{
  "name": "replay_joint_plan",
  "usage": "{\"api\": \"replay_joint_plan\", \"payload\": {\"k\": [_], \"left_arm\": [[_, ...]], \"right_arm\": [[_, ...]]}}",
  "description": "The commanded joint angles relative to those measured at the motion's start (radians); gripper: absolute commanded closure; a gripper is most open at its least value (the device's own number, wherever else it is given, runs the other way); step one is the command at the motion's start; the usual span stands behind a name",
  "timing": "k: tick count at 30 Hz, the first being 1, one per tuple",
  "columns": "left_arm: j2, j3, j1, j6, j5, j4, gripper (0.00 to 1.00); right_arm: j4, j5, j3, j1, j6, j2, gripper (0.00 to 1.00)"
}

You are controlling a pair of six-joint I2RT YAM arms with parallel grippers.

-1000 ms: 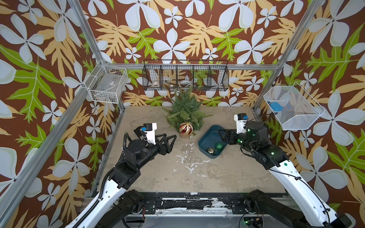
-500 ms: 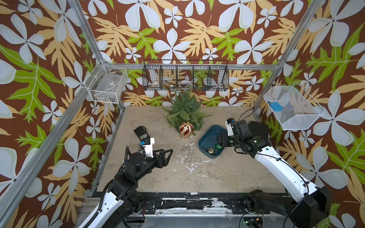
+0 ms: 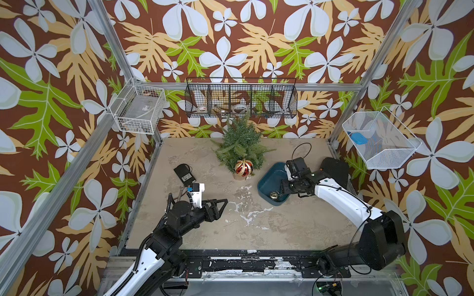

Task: Decorate the small christmas tree with ornaments
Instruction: Pick up an ornament from the container.

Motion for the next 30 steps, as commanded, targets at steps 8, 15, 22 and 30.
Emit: {"api": "replay_joint_plan", "payload": {"k": [8, 15, 22, 30], "left_arm": [[-0.012, -0.008, 0.002, -0.014, 0.014, 0.029, 0.22], [-0.014, -0.006, 0.003, -0.017, 0.017, 0.031, 0.22], [-0.013, -0.001, 0.002, -0.019, 0.021, 0.031, 0.23], [-0.013, 0.008, 0.003, -0.022, 0.021, 0.029, 0.23]], "right_arm": [[0.026, 0.064, 0.038, 0.001, -0.003, 0.099, 0.38], [0.048, 0.059, 0.042, 0.0, -0.001, 0.151, 0.38], [0.079, 0.056, 0.038, 0.001, 0.005, 0.194, 0.38], [0.132, -0.002, 0.026, 0.002, 0.016, 0.232, 0.41]]}}
